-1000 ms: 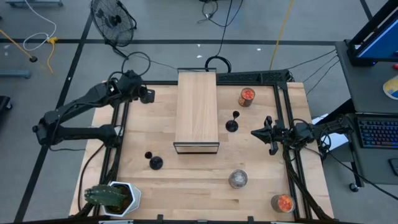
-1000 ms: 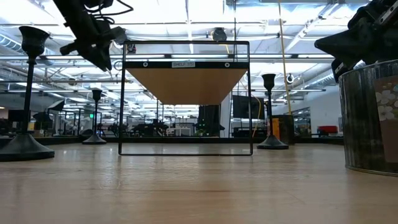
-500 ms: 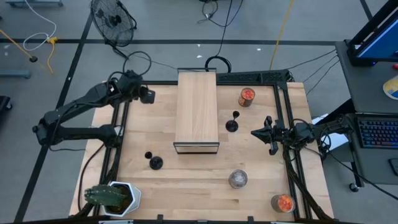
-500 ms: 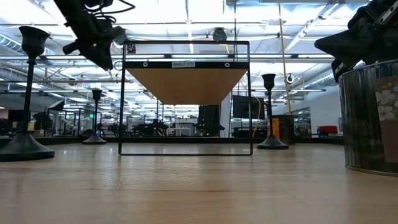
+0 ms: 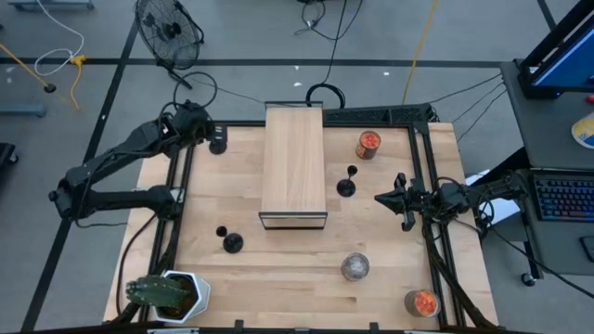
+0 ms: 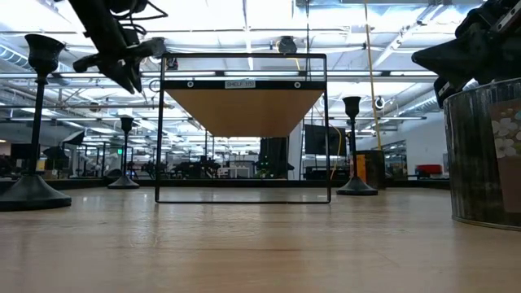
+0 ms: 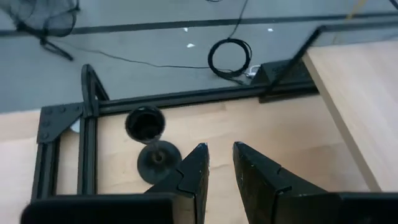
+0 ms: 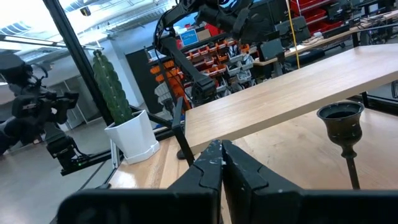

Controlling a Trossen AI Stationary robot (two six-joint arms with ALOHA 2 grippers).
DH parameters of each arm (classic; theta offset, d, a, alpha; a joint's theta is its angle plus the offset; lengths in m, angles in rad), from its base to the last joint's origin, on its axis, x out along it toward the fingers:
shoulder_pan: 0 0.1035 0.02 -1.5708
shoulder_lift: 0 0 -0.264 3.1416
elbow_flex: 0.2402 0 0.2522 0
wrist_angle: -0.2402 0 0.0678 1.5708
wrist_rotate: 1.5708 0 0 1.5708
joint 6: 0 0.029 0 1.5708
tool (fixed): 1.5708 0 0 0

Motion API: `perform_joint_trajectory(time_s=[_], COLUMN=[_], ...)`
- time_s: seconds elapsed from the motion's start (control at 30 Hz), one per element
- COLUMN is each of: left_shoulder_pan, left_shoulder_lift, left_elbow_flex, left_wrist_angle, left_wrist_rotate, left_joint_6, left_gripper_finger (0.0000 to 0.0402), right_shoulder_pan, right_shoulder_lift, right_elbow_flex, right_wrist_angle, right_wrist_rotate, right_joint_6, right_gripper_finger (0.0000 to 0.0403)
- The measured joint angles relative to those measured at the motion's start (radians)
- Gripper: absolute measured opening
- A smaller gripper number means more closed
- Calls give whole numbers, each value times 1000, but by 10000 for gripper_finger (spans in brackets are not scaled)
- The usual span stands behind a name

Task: Pick & Place candle stick holders
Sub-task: Put the top black candle holder on the shelf

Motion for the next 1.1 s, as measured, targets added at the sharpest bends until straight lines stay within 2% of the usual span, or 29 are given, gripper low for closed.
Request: perform_joint_trajectory(time_s=[0.13,0.23,0.43,0.6,0.77,1.1], left_shoulder_pan=[25,40,64,65,65,65], left_shoulder_lift=[0,0,0,0,0,0], left_elbow_flex=[0,0,0,0,0,0], left_wrist_angle=[-1,-2,-1,6,6,3], left_wrist_rotate=[40,61,9,2,-3,-26], left_joint_6=[-7,-9,48,89,123,114], left_gripper_finger=[94,123,188,219,229,214], right_shoulder_pan=[0,0,0,0,0,0], right_shoulder_lift=[0,0,0,0,0,0], right_elbow_flex=[0,0,0,0,0,0], right_wrist_angle=[0,0,0,0,0,0], right_wrist_rotate=[0,0,0,0,0,0], right_joint_6=[0,0,0,0,0,0], right_gripper_finger=[0,0,0,0,0,0])
